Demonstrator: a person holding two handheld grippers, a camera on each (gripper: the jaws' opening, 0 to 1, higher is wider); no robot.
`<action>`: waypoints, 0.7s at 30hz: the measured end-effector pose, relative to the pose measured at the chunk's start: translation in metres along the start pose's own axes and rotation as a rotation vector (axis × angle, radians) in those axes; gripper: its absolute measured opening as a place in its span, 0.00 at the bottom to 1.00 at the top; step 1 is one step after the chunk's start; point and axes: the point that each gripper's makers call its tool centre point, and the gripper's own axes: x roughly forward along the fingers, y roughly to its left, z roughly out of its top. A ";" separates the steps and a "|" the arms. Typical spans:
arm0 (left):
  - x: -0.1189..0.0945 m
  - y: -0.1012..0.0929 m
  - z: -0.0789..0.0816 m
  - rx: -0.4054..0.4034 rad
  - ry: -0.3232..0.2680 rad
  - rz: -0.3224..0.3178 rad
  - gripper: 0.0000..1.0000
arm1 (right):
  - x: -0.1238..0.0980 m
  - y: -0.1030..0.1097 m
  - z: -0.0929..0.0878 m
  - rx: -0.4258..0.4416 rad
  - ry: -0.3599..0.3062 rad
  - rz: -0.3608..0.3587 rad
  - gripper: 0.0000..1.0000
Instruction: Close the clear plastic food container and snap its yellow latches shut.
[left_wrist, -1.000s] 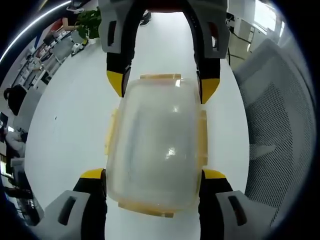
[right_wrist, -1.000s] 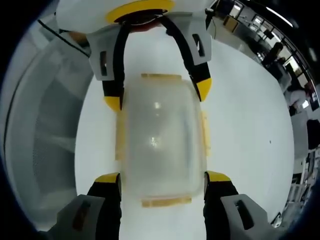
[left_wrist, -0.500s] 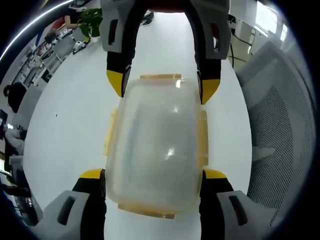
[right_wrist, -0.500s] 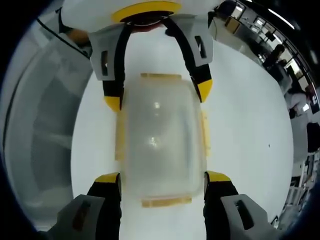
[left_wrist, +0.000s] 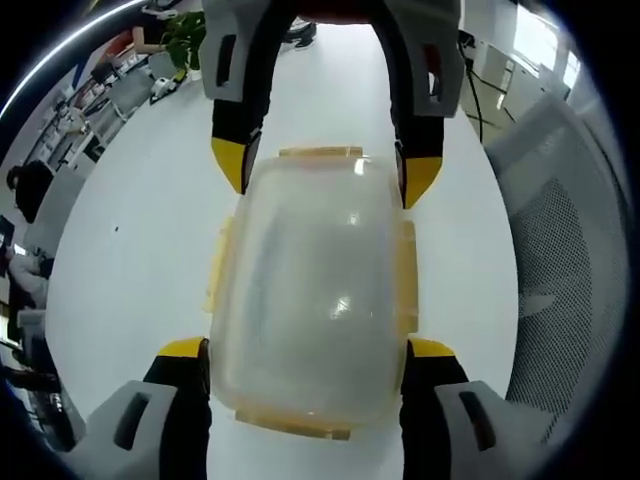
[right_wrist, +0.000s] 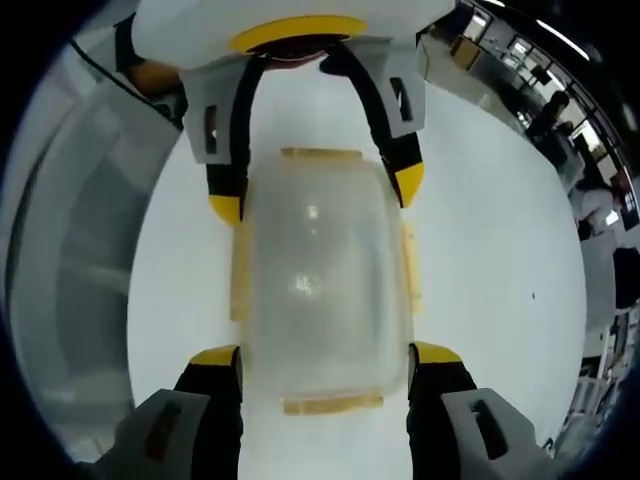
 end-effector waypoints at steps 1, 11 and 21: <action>0.000 0.001 0.000 0.000 0.000 0.000 0.78 | 0.000 -0.001 0.000 0.000 0.000 0.000 0.67; 0.005 0.019 0.001 0.000 0.003 -0.004 0.79 | 0.001 -0.018 -0.001 0.000 -0.009 0.000 0.67; 0.008 0.031 0.003 0.004 0.007 -0.008 0.79 | 0.001 -0.030 -0.002 0.004 -0.018 -0.002 0.67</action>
